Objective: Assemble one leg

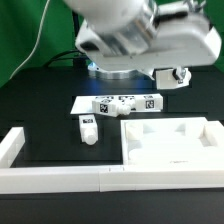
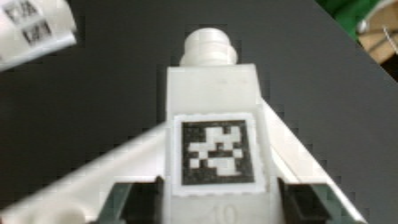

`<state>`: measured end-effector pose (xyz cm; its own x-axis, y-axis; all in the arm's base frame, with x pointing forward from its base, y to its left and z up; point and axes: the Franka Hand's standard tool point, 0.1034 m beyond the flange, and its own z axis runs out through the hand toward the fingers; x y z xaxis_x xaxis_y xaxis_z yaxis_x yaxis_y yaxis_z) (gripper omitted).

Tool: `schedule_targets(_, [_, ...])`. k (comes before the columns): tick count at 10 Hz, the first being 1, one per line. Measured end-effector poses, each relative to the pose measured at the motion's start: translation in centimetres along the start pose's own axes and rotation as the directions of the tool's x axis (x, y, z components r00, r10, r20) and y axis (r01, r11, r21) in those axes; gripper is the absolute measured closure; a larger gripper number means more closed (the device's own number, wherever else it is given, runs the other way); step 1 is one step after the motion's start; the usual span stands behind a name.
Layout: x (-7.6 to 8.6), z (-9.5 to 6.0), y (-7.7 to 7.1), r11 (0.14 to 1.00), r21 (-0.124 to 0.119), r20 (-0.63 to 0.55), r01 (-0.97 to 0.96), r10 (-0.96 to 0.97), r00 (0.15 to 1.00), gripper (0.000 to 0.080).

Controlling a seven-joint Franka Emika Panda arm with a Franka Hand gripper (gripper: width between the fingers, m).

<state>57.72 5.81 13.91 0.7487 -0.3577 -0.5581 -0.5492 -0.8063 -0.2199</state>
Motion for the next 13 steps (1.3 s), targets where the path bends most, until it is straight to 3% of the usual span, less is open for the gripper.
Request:
schedule_targets(1, [-0.4, -0.8, -2.0, 0.998, -0.039, -0.111, 0.057, -0.061, 0.992, 0.0514])
schedule_targets(2, [-1.6, 0.2, -2.2, 0.999, -0.037, -0.144, -0.014, 0.009, 0.99, 0.0514])
schedule_targets(4, [-0.8, -0.3, -2.8, 1.0, -0.009, -0.284, 0.007, -0.009, 0.959, 0.0514])
schedule_targets(5, [-0.4, -0.2, -2.8, 0.999, -0.034, -0.343, 0.033, -0.042, 0.938, 0.0514])
schedule_targets(6, [1.0, -0.8, -3.1, 0.993, -0.089, -0.433, 0.08, -0.111, 0.894, 0.0514])
schedule_targets(7, [1.9, -1.7, -3.7, 0.985, -0.115, -0.493, 0.127, -0.168, 0.854, 0.0514])
schedule_targets(9, [4.0, -4.1, -5.3, 0.953, -0.196, -0.624, 0.231, -0.303, 0.721, 0.0514])
schedule_targets(10, [3.8, -4.5, -6.4, 0.942, -0.213, -0.679, 0.26, -0.334, 0.654, 0.0514])
schedule_targets(13, [3.8, -4.0, -7.0, 0.934, -0.205, -0.789, 0.292, -0.334, 0.516, 0.0512])
